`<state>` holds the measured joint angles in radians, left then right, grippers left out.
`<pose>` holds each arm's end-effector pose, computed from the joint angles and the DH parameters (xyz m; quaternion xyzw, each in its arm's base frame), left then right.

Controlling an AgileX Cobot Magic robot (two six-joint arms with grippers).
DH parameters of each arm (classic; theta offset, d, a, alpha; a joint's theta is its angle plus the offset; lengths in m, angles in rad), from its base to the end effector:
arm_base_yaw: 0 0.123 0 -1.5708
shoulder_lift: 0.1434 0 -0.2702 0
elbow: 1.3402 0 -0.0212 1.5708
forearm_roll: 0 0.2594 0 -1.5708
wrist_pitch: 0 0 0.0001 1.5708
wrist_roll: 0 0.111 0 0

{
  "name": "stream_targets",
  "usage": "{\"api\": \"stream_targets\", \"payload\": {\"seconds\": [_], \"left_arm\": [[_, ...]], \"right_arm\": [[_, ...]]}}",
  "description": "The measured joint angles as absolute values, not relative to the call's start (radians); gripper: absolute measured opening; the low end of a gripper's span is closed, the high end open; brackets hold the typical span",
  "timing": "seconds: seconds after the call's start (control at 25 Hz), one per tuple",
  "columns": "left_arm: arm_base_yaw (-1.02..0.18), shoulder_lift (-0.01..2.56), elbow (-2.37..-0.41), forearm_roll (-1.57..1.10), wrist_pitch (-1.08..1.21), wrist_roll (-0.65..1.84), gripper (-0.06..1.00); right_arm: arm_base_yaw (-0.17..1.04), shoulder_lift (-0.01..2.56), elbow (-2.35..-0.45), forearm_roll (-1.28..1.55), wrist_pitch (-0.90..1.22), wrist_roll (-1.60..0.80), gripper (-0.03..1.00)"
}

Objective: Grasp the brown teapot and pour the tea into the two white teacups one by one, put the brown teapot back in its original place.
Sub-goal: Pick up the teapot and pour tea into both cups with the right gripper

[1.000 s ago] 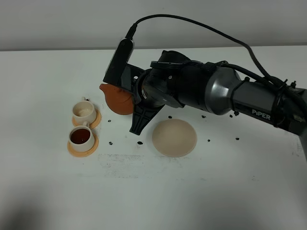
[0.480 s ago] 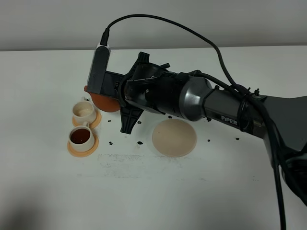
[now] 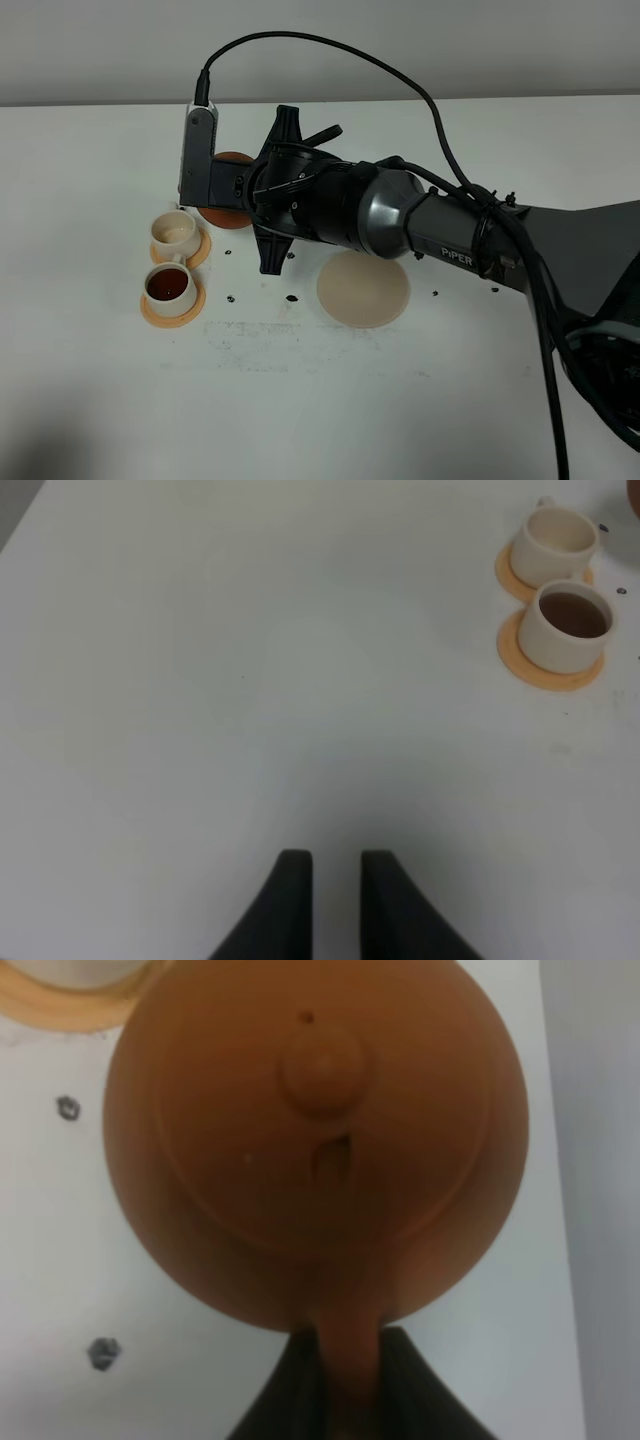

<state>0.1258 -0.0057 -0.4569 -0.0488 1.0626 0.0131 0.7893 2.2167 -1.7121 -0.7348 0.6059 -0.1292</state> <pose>0.0394 0.0002 0.2593 -0.0481 0.8617 0.0107 0.5050 0.3836 0.3263 0.1476 -0.6035 0.7039 -0.1801 0.3284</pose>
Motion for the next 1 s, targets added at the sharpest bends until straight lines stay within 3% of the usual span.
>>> {"api": "stream_targets", "payload": {"seconds": [1.0], "left_arm": [[0.126,-0.006,-0.457,-0.049,1.063,0.014,0.11]], "right_arm": [[0.819,2.264,-1.718,-0.969,0.584,-0.121,0.09]]}}
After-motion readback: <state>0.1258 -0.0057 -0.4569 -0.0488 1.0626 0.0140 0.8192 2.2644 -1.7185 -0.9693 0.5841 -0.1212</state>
